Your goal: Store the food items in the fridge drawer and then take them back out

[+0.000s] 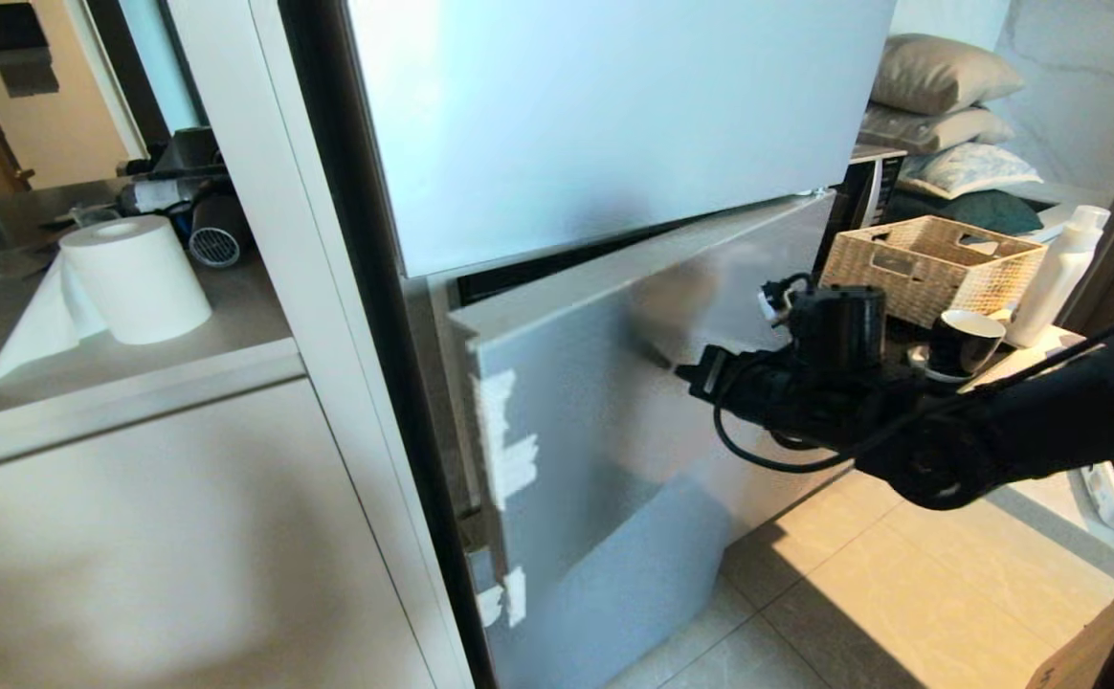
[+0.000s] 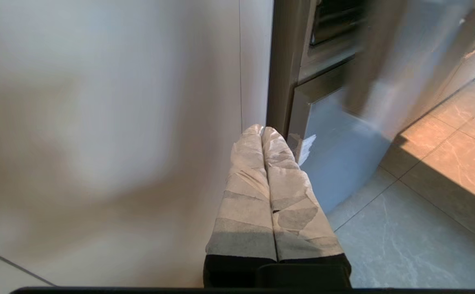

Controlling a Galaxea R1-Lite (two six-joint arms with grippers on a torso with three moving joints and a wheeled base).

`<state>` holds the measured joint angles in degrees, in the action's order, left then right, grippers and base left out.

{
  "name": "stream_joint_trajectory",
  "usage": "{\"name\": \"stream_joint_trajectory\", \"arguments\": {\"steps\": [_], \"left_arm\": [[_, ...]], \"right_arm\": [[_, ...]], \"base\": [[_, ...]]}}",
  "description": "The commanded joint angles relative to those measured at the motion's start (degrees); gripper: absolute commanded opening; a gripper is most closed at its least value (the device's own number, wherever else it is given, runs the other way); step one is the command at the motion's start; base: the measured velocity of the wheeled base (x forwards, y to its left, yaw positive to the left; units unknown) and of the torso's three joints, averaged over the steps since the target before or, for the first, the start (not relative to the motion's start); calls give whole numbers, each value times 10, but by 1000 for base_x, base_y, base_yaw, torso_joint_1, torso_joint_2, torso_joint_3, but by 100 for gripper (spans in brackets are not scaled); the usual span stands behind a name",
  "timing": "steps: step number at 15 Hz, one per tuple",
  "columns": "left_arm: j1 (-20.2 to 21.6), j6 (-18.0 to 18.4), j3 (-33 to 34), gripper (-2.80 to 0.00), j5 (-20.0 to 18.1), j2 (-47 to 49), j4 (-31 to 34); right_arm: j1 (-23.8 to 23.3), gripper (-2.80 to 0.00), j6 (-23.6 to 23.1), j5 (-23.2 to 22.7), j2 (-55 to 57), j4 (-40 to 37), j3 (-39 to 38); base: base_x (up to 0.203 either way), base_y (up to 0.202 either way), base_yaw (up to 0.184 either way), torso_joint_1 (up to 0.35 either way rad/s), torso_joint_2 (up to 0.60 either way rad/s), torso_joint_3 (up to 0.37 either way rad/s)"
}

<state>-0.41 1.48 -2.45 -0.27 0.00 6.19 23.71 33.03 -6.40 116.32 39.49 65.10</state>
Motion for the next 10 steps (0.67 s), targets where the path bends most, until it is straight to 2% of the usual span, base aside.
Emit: {"name": "stream_joint_trajectory", "arguments": {"steps": [1, 2, 6, 8, 10], "left_arm": [[-1, 0, 0, -280, 0, 1, 0], [0, 0, 0, -280, 1, 1, 0], [0, 0, 0, -280, 0, 1, 0], [0, 0, 0, -280, 0, 1, 0], [0, 0, 0, -280, 0, 1, 0]], "right_arm": [[5, -280, -5, -82, 78, 109, 32], [5, -280, -5, -102, 77, 141, 15], [5, -280, -8, -107, -12, 203, -110], [4, -280, -13, -104, -106, 207, -181], [3, -280, -58, -84, -250, 179, -273]], "base": [[0, 0, 0, 0, 0, 0], [0, 0, 0, 0, 0, 0], [0, 0, 0, 0, 0, 0], [0, 0, 0, 0, 0, 0], [0, 0, 0, 0, 0, 0]]}}
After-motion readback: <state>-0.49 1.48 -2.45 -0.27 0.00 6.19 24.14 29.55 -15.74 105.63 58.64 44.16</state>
